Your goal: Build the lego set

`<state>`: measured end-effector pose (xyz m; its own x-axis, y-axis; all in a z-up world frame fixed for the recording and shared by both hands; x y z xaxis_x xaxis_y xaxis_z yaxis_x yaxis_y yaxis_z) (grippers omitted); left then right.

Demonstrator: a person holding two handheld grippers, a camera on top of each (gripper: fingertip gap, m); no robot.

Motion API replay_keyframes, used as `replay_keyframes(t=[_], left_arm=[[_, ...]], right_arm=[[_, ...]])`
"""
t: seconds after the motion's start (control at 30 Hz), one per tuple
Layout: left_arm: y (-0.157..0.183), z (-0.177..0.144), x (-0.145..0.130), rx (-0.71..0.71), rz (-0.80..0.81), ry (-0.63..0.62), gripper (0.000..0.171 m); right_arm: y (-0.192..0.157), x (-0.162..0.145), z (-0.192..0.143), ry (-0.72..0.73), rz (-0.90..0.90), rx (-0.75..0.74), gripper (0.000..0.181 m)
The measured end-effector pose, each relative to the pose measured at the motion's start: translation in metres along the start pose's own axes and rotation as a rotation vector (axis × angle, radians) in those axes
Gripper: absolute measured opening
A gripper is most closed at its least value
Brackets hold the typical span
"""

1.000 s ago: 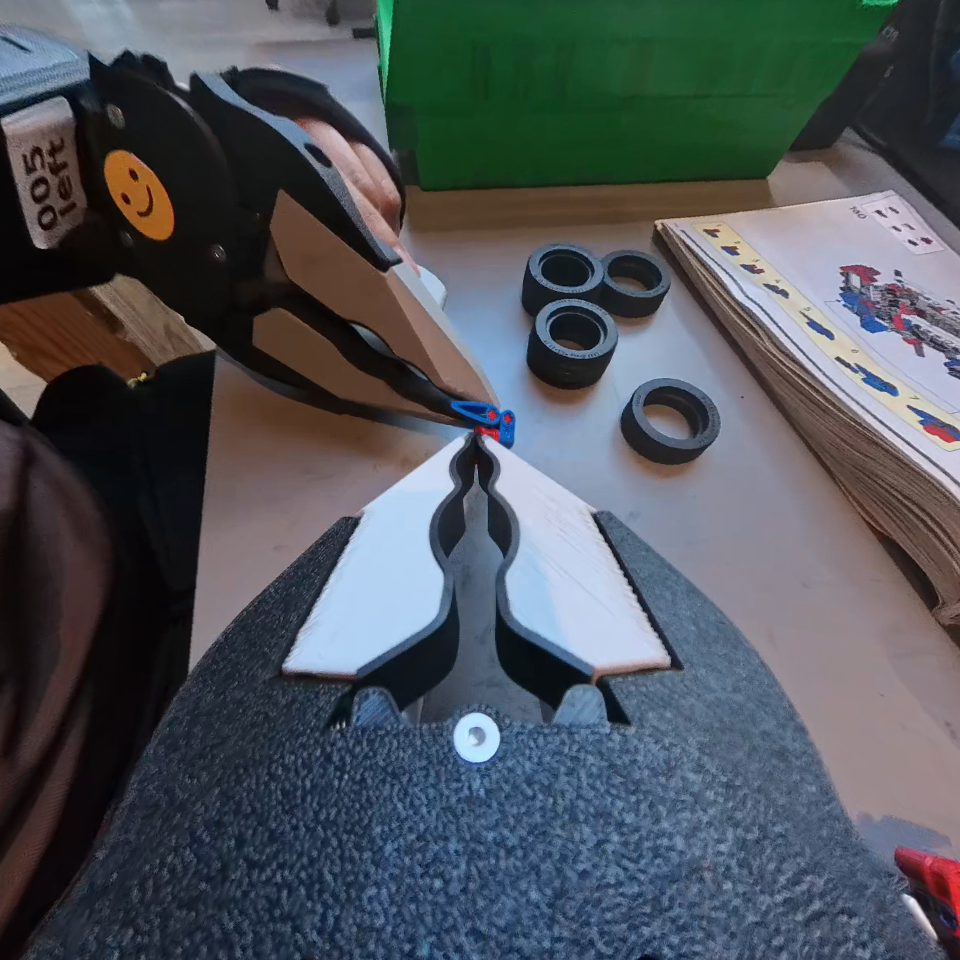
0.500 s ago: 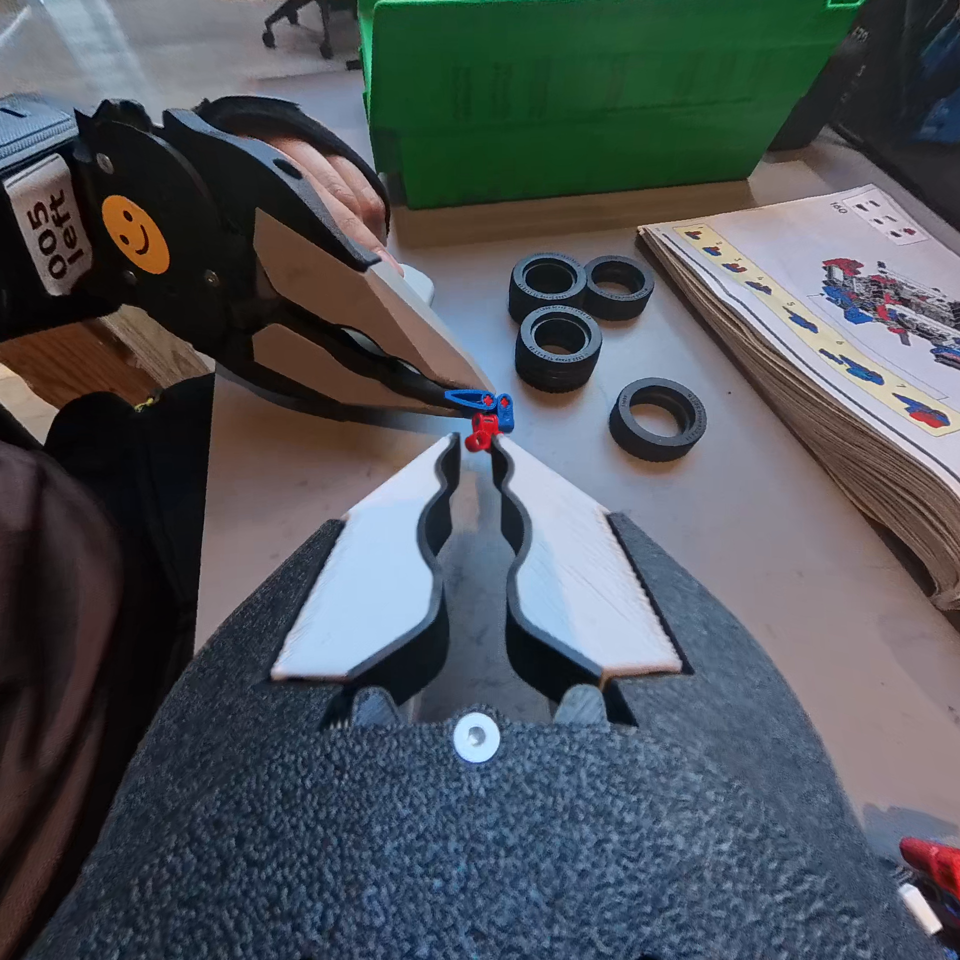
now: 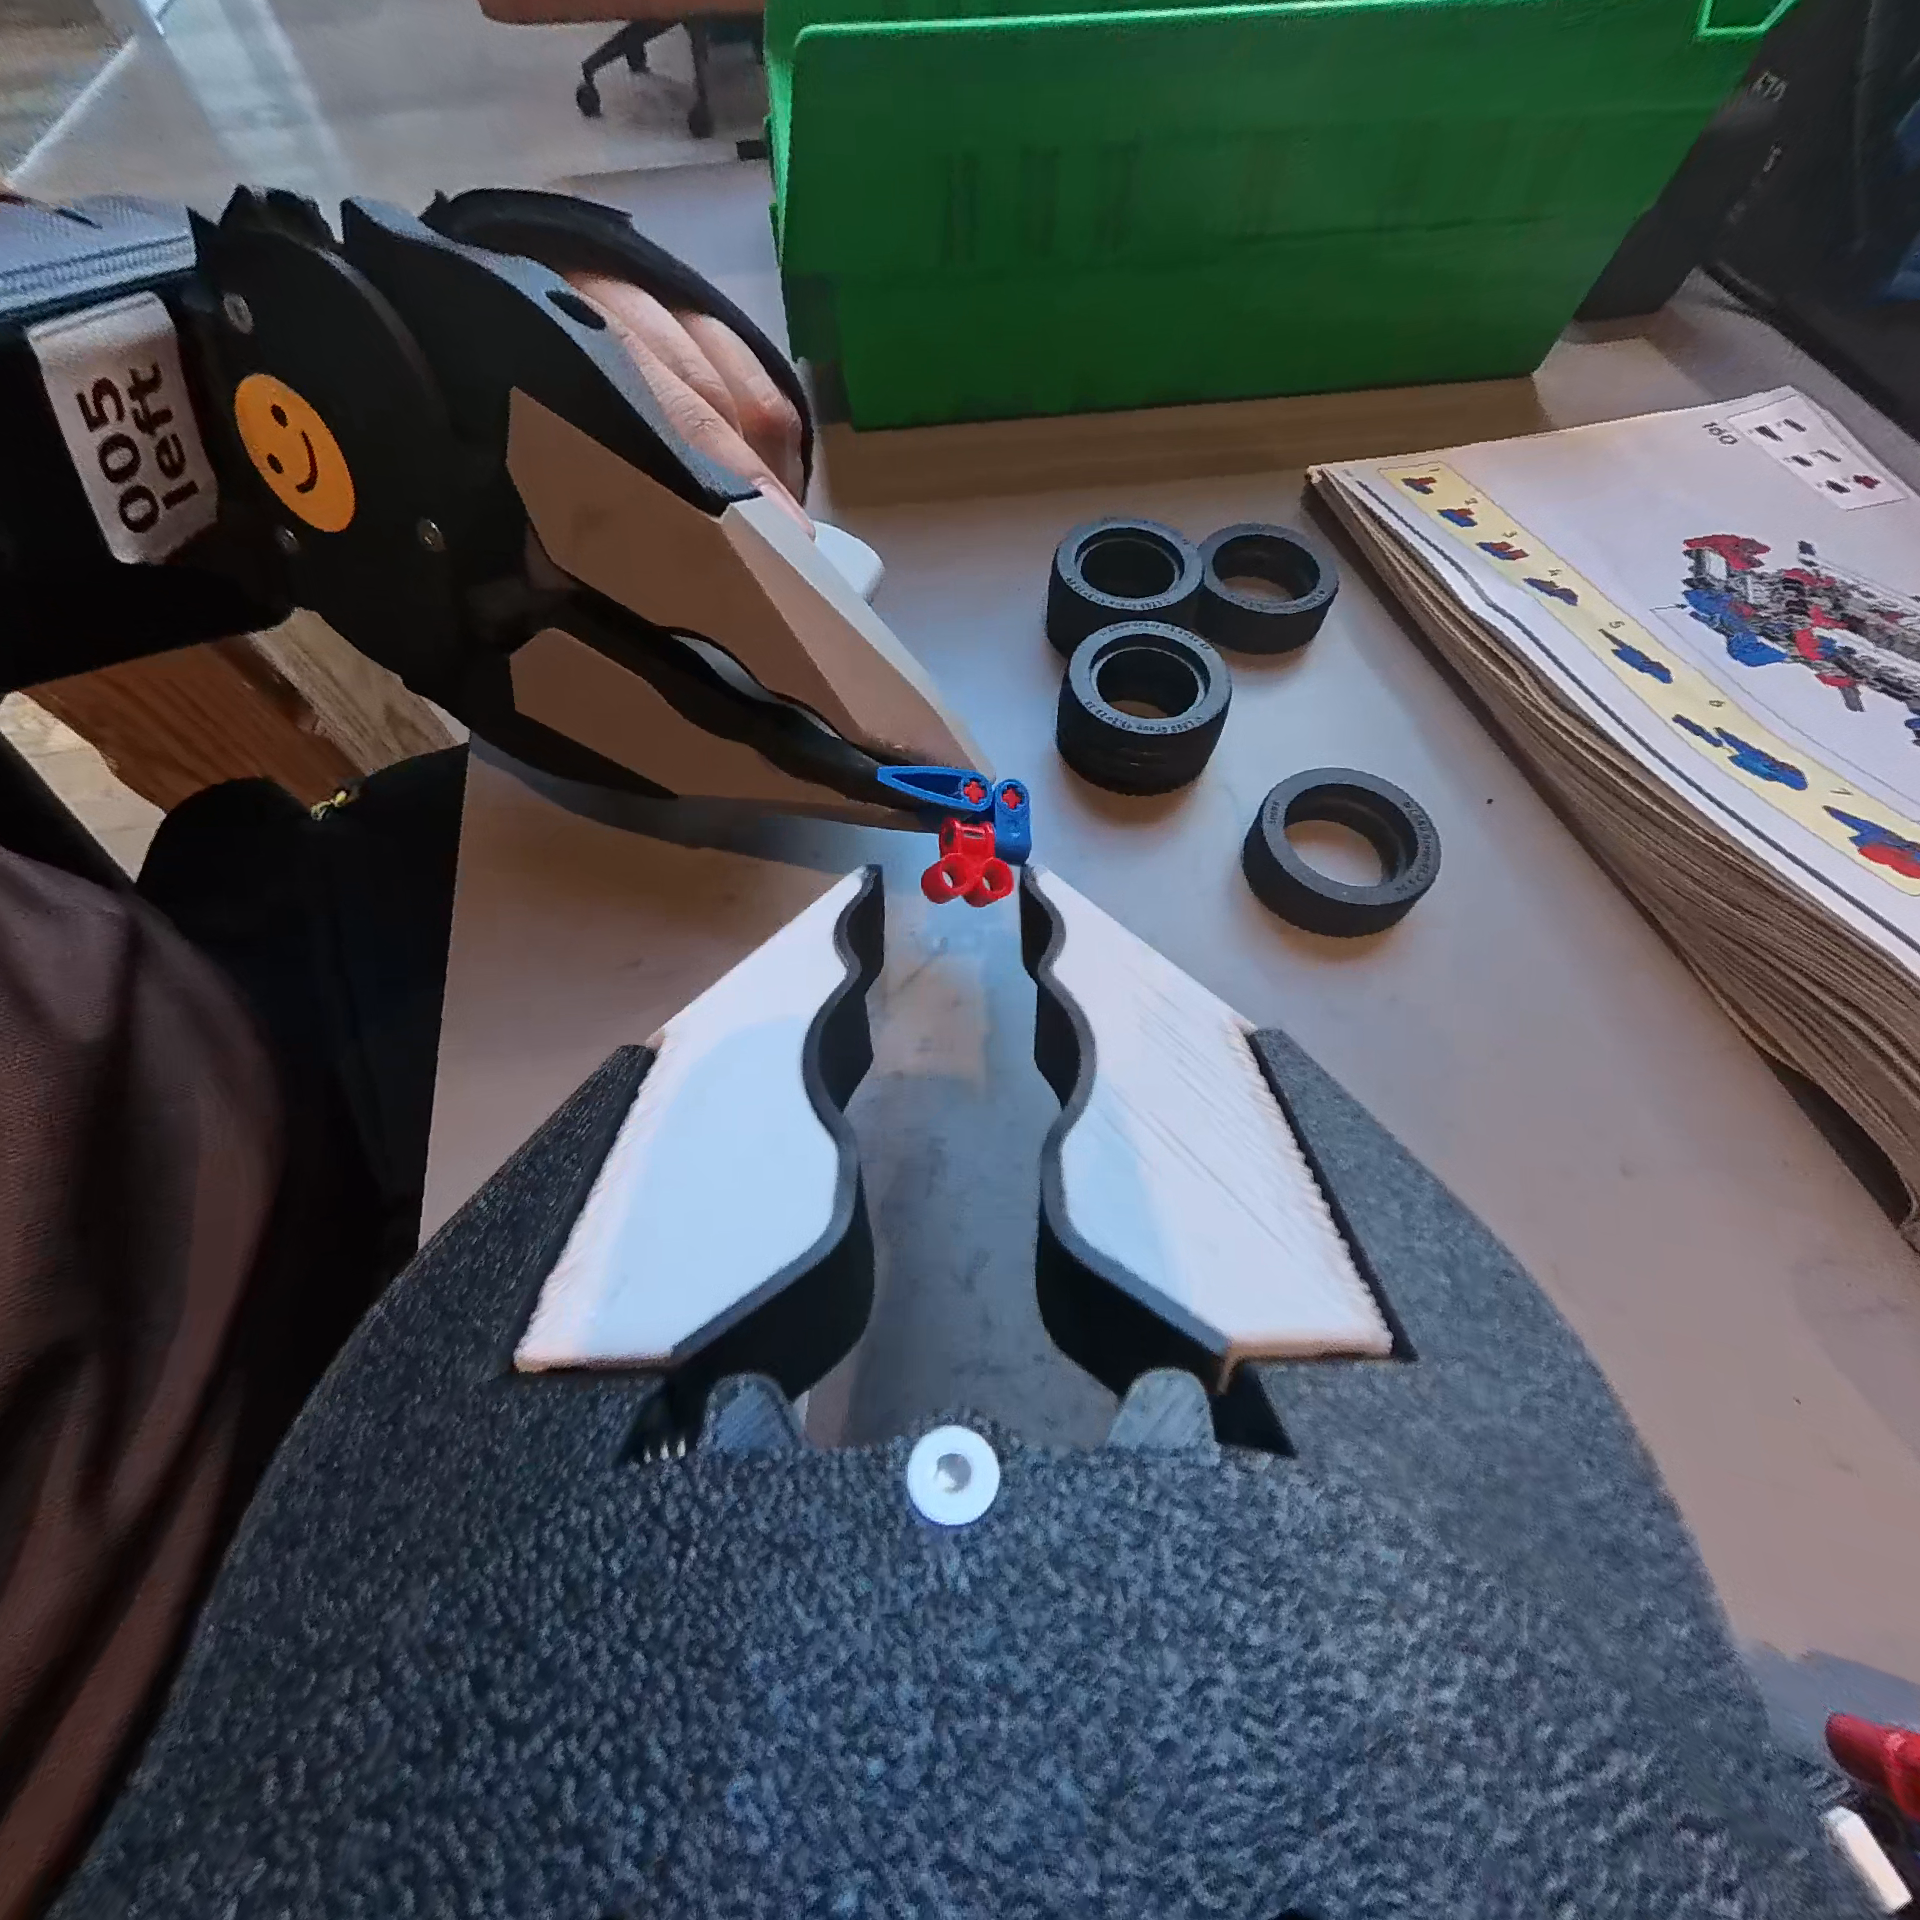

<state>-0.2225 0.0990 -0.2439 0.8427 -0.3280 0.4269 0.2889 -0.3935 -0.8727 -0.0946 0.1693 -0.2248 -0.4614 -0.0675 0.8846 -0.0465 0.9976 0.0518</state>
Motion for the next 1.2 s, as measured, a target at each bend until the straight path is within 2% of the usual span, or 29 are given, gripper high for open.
replay_keyframes(t=[0.17, 0.33, 0.83, 1.2], left_arm=[[0.001, 0.000, 0.001, 0.000, 0.004, 0.006, 0.005], [0.000, -0.001, 0.001, -0.005, -0.006, 0.018, 0.005], [0.000, -0.001, -0.001, -0.034, -0.041, 0.013, 0.006], [-0.016, -0.003, -0.006, 0.065, -0.101, 0.016, 0.005]], right_arm=[[-0.001, 0.000, 0.001, -0.004, -0.007, -0.002, 0.025], [0.000, 0.001, -0.001, 0.011, 0.004, -0.004, 0.017], [-0.002, 0.001, 0.001, -0.002, -0.025, -0.045, 0.017], [0.003, 0.004, -0.003, 0.065, 0.041, -0.030, 0.022]])
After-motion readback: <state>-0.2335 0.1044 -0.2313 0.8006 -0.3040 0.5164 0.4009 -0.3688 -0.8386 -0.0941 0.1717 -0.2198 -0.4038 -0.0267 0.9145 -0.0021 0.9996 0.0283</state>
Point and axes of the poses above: each gripper's, where its closed fingertips meet, z out along the fingers, x out of its top, y = z × x across the jaws, the point moved 9 cm from there along -z, back along the fingers, and after that the axes turned 4 degrees about -z, right-handed, at the moved point
